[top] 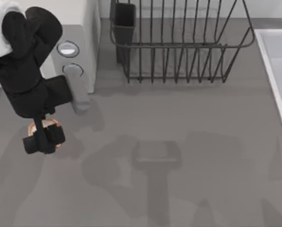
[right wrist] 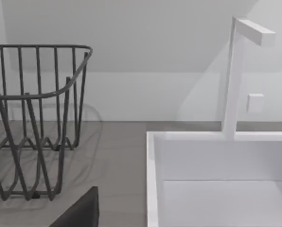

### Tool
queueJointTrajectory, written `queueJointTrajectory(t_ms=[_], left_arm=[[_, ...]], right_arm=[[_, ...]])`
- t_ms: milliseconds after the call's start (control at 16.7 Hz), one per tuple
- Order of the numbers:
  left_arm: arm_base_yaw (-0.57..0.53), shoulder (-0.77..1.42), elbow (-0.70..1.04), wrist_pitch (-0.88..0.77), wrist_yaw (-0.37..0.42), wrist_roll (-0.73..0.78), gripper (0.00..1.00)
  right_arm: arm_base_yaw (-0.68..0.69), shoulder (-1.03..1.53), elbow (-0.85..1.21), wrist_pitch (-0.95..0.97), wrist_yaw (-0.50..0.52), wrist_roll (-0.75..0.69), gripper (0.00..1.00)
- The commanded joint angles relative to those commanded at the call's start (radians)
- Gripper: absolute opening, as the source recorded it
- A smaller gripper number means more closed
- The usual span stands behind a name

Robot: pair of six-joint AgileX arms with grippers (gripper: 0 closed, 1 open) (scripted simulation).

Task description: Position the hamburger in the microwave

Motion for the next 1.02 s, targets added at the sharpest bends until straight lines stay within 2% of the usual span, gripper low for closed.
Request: queueJointTrajectory(t_ms=[300, 480, 720, 1020], left_arm=[[0.001, 0.003, -0.002, 0.002, 0.0, 0.002, 0.0], [0.021, 0.012, -0.002, 0.062, 0.007, -0.021, 0.0], [0.094, 0.052, -0.015, 0.275, 0.025, -0.105, 0.0], [0.226, 0.143, -0.082, 0.681, 0.049, -0.266, 0.0]], right_arm=[[0.0, 0.0, 0.0, 0.0, 0.0, 0.0, 1.0], [0.0, 0.0, 0.0, 0.0, 0.0, 0.0, 1.0], [0.0, 0.0, 0.0, 0.0, 0.0, 0.0, 1.0], [0.0, 0.0, 0.0, 0.0, 0.0, 0.0, 1.0]])
